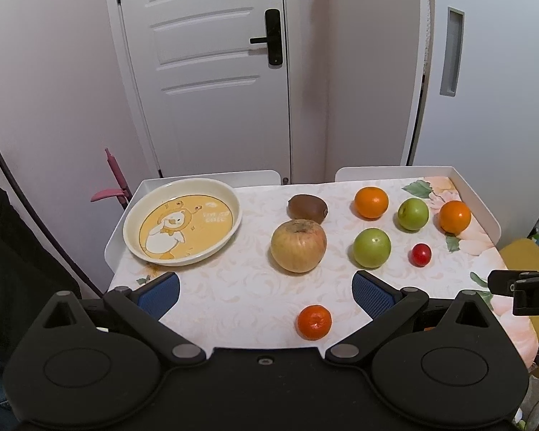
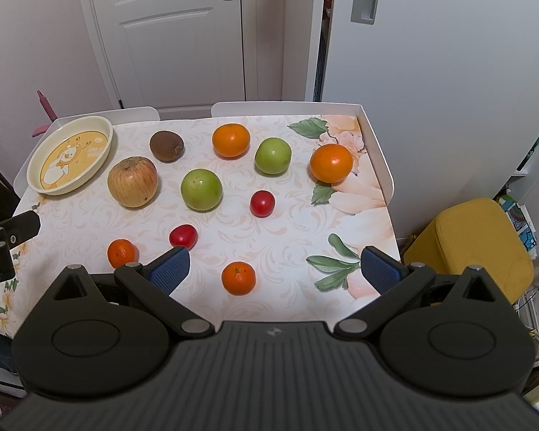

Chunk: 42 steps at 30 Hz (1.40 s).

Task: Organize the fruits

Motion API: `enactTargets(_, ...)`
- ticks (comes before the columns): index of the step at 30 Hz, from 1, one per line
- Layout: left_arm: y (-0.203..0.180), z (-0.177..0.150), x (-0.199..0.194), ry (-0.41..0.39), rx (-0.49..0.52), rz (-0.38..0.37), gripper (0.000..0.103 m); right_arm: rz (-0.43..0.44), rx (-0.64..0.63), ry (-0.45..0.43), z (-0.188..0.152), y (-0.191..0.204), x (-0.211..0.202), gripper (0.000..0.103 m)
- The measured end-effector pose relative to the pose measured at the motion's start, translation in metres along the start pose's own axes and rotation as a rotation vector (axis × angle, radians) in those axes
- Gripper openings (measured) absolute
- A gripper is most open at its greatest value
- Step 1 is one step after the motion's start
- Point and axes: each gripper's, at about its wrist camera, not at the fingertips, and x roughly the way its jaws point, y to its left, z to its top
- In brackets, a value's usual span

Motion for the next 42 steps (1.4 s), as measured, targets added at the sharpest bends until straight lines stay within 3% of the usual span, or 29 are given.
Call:
enactTargets(26,0.0,-0.001,-0.005,-0.016,0.016,0.008,0.103,-0.009,0.006,-0.003,0.002,-0.002,-0.004,0.103)
enactTargets(34,0.001,0.002,0.002,-0.035,0.048,-0.044,0.103,-0.017,-0.006,-0.005,-0.008,0.001,0.005,0.103)
enactTargets(39,0.001,-0.006,0.016,-0.029,0.05,-0.099,0.103,0.02,-0.016,-0.01,-0.021,0.0,0.018,0.103)
enactTargets(42,-0.001,-0.017,0.024,-0.035,0.055,-0.093,0.103,0.049,-0.044,-0.022,-0.031,0.001,0.028,0.103)
